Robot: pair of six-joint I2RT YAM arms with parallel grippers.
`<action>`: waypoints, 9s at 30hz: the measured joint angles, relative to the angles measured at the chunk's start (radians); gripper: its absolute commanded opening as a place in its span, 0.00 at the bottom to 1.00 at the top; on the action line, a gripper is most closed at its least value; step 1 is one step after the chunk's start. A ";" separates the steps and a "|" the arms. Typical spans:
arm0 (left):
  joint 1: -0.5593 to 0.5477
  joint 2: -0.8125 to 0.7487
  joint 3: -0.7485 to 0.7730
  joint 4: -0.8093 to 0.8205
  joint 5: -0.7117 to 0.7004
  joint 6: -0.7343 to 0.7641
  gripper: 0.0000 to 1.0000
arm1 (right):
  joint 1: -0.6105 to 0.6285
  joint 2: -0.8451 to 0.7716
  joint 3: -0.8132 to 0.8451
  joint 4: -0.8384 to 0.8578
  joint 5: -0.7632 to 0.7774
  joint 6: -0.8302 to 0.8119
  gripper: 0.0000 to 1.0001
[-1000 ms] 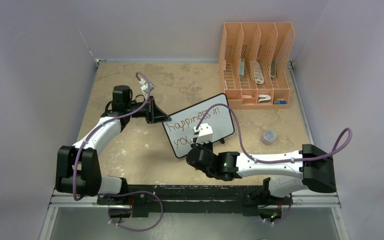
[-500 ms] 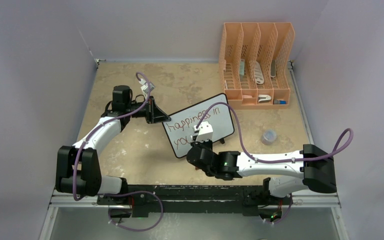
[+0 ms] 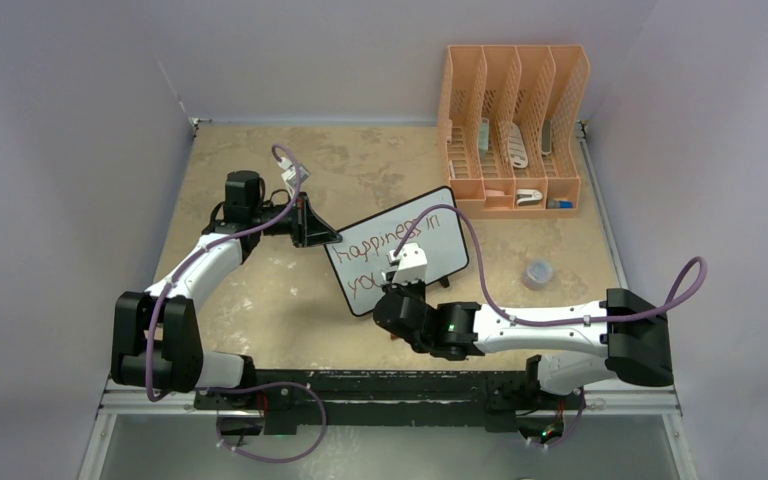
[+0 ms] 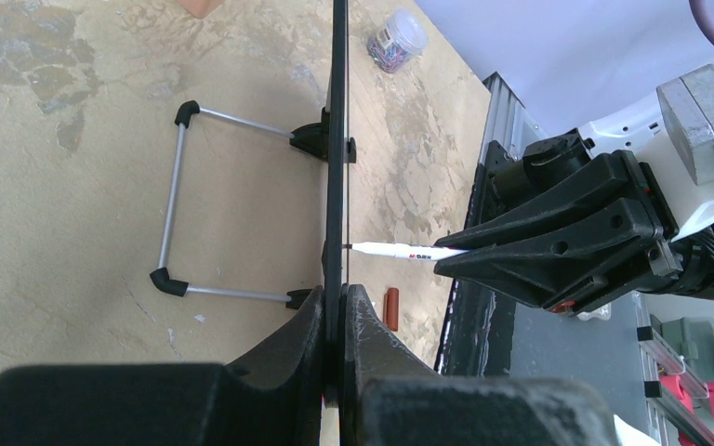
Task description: Write a sentence on the whiteboard
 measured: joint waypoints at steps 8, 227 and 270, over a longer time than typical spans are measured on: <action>0.000 0.000 0.000 0.000 0.000 0.000 0.00 | 0.000 0.000 0.000 -0.010 -0.003 0.029 0.00; -0.006 -0.012 0.011 -0.041 -0.031 0.035 0.00 | -0.118 -0.235 -0.158 -0.033 -0.059 0.031 0.00; -0.006 -0.012 0.011 -0.041 -0.037 0.035 0.00 | -0.151 -0.193 -0.158 0.063 -0.117 -0.040 0.00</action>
